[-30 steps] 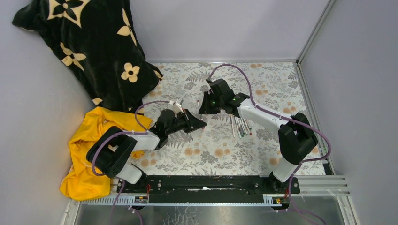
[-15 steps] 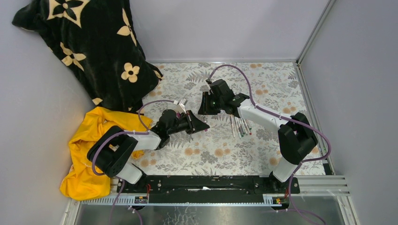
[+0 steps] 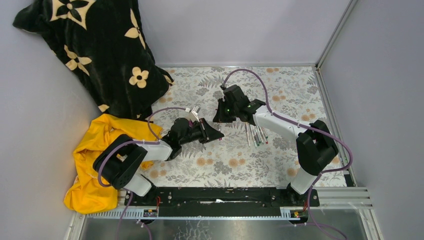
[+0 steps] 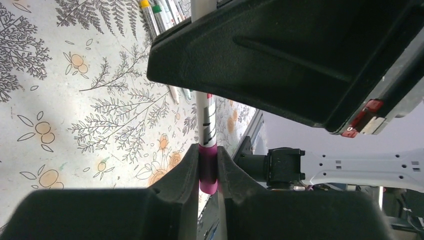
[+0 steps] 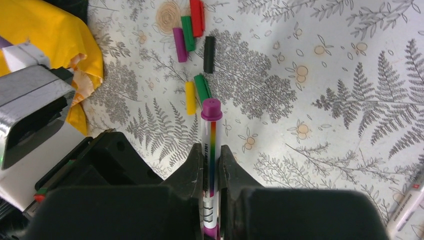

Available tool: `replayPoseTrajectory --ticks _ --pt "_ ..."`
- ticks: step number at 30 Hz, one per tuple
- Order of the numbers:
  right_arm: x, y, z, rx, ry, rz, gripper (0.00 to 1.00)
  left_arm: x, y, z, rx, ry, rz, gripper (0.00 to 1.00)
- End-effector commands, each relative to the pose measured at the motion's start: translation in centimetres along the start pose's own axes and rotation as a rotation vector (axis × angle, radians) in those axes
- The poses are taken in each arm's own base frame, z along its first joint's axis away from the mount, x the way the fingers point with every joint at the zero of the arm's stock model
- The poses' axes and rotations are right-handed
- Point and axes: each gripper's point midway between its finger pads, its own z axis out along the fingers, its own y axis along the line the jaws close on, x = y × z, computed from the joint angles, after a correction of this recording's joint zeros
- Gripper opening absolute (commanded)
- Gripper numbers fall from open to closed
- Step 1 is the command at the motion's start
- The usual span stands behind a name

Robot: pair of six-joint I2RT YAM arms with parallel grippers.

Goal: Open the pen caps

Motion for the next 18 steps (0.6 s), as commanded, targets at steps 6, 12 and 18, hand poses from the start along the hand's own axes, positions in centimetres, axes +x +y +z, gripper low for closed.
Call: replayPoseTrajectory --ticks 6,12,18 --pt "-7.6 -0.9 -0.8 0.073 -0.168 -0.012 0.00 6.4 3.2 0.9 -0.097 0.055 0.005 0.00" --pt "-10.6 -0.8 -1.8 0.093 -0.250 -0.031 0.00 8.7 4.7 1.1 -0.130 0.066 -0.046 0.00" --pt "-13.6 -0.5 -3.2 0.092 -0.320 -0.039 0.00 8.8 5.2 1.2 -0.161 0.064 -0.033 0.00"
